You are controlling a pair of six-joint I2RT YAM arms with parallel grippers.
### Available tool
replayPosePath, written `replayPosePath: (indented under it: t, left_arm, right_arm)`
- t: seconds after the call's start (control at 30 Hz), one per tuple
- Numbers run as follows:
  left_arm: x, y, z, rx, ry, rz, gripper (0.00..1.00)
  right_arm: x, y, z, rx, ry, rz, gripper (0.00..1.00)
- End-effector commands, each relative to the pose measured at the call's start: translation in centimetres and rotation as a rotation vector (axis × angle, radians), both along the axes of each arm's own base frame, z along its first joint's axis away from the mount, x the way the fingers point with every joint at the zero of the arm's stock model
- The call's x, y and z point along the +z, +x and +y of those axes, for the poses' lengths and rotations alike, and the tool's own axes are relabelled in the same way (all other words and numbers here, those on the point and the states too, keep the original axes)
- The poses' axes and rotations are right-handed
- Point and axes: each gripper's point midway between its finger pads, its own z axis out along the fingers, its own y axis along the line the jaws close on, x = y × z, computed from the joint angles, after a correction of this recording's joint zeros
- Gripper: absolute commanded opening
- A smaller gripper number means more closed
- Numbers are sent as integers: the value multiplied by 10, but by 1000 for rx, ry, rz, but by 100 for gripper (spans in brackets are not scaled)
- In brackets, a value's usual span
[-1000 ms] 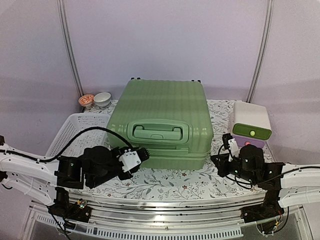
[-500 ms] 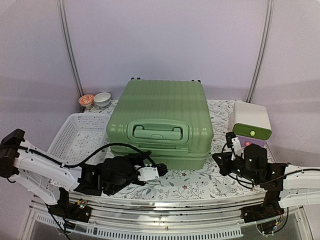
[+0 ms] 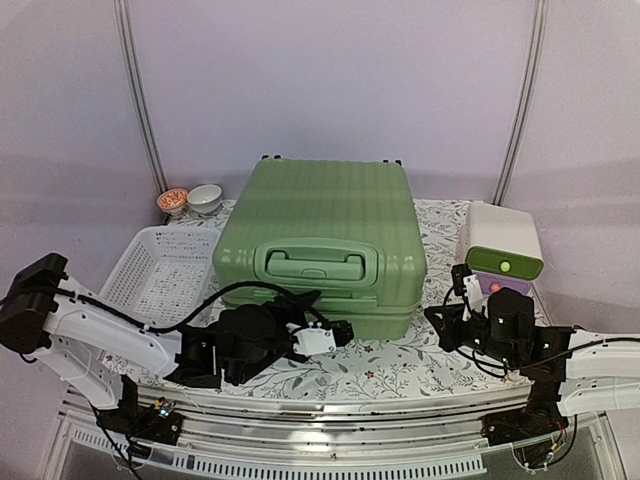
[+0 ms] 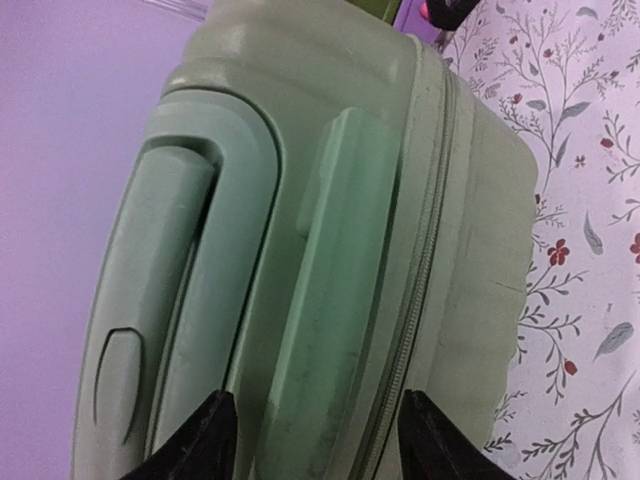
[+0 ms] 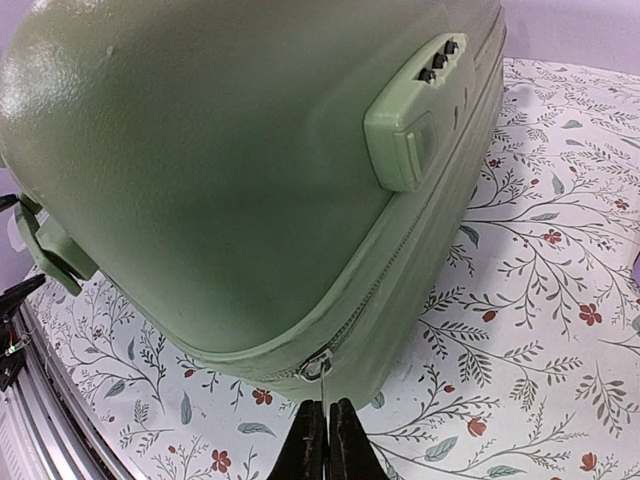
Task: Open, take out, and arrange the luggage
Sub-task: Unzip the zipper of the luggage.
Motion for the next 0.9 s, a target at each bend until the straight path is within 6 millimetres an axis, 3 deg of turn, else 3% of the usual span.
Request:
replayPosePath:
  t: [0.0,0.33,0.5,0.67,0.87]
  left_arm:
    - [1,15,-6,27,25,-47,58]
    - [7,47,-8,165,62,-171,54]
    - [15,53,-6,194,44,-205,41]
    - [17,50,-2,181,62,-213,18]
    - [25,39,10,179,36,-218,13]
  right_arm:
    - [0,4,-5,-23,-3,-16,4]
    - [1,4,-5,-17,-6,-18,4]
    - [1,4,-5,-20,-17,-15,4]
    - [0,5,-6,-28,-26,-14,3]
    - [3,9,-16,-83,-35,-22,3]
